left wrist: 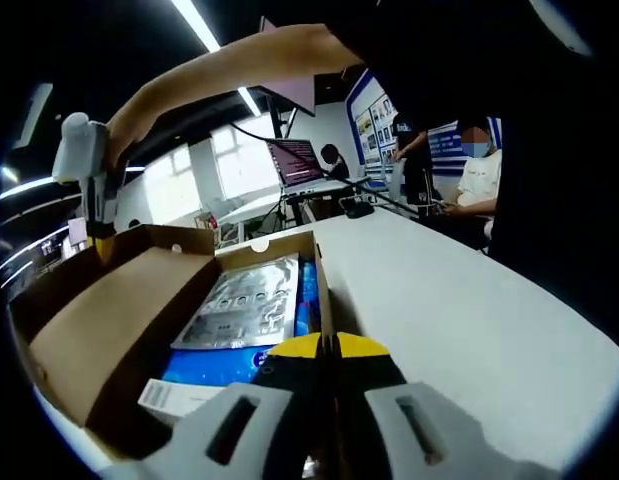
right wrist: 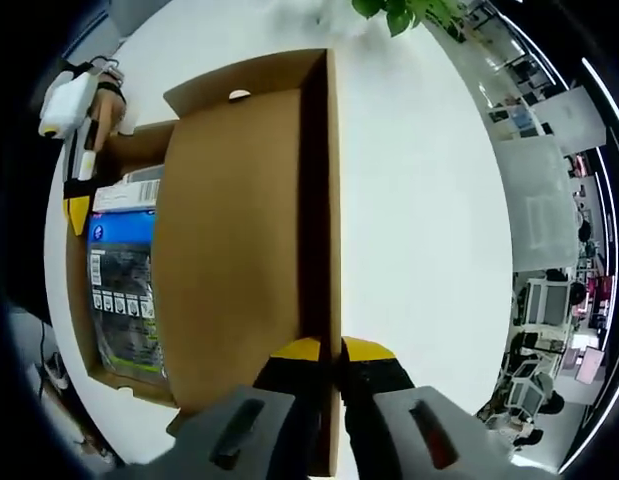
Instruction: Operate the shoe box by opening the lid, removing the specified soft item, and placing it in the target area until the item is outside and the box remains undamaged.
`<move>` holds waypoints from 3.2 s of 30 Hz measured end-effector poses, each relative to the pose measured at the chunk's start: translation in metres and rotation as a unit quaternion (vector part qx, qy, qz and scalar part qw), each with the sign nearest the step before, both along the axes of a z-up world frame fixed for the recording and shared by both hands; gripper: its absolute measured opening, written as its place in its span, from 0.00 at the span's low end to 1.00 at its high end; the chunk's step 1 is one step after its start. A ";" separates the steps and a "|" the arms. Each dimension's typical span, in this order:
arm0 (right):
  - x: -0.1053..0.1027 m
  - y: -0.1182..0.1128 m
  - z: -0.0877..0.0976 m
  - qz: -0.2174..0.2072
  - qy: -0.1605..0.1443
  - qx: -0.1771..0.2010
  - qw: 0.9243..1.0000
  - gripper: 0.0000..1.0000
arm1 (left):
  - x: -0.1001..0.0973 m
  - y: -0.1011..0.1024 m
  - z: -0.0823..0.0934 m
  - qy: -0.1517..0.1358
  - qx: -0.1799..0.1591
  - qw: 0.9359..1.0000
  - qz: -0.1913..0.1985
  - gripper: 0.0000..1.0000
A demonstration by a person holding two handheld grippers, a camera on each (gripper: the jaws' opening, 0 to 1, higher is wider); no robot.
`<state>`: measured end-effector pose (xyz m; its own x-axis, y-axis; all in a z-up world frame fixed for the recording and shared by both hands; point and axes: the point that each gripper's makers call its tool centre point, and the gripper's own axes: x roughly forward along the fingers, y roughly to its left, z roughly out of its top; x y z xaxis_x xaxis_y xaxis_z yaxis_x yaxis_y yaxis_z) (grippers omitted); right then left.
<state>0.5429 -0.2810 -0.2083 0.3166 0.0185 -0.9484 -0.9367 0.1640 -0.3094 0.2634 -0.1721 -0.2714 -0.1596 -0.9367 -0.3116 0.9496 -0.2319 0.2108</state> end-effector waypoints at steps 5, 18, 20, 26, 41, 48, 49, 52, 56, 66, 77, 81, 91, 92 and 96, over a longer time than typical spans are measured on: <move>0.000 0.000 -0.003 0.001 0.002 -0.001 1.000 0.04 | 0.001 0.000 0.000 0.001 0.000 1.000 0.000 0.03; 0.000 0.000 -0.009 0.002 0.020 -0.011 1.000 0.08 | -0.002 0.001 0.000 0.000 0.000 1.000 0.000 0.03; 0.002 0.000 -0.011 -0.003 0.022 -0.011 1.000 0.08 | -0.003 0.002 0.001 0.000 0.000 1.000 0.000 0.03; 0.002 0.000 -0.017 -0.003 0.025 -0.017 1.000 0.08 | -0.002 0.001 0.000 -0.001 0.000 1.000 0.000 0.03; 0.008 -0.001 -0.034 -0.007 0.033 -0.017 0.999 0.09 | -0.014 0.005 0.002 -0.001 0.000 1.000 -0.001 0.03; 0.009 -0.001 -0.038 -0.010 0.036 -0.018 0.999 0.09 | -0.018 0.004 0.002 -0.001 0.000 1.000 0.000 0.03; 0.009 -0.001 -0.038 -0.011 0.036 -0.017 0.999 0.09 | -0.018 0.004 0.002 -0.001 0.000 1.000 -0.001 0.03; 0.008 -0.001 -0.040 -0.013 0.038 -0.016 0.999 0.09 | -0.017 0.004 0.003 0.000 0.001 1.000 0.000 0.03; 0.009 -0.001 -0.046 -0.013 0.038 -0.014 0.999 0.10 | -0.007 0.002 0.001 0.001 0.001 1.000 0.000 0.03; 0.012 -0.002 -0.056 -0.012 0.041 -0.010 0.999 0.12 | 0.004 -0.001 -0.002 0.001 0.001 1.000 0.000 0.03; 0.011 -0.002 -0.068 -0.013 0.042 -0.004 0.999 0.14 | -0.011 -0.001 0.002 0.000 0.001 1.000 0.000 0.03; 0.012 -0.002 -0.072 -0.014 0.044 -0.004 0.999 0.14 | -0.019 -0.001 0.005 0.001 0.002 1.000 0.000 0.03; 0.011 -0.002 -0.086 -0.018 0.049 0.003 0.999 0.16 | -0.025 0.001 0.006 0.002 0.002 1.000 0.000 0.03; 0.011 -0.002 -0.086 -0.018 0.050 0.003 0.999 0.16 | -0.025 0.001 0.006 0.002 0.001 1.000 0.000 0.03; 0.009 0.000 -0.089 -0.019 0.053 0.004 0.998 0.16 | -0.026 0.001 0.007 0.003 0.001 1.000 -0.001 0.03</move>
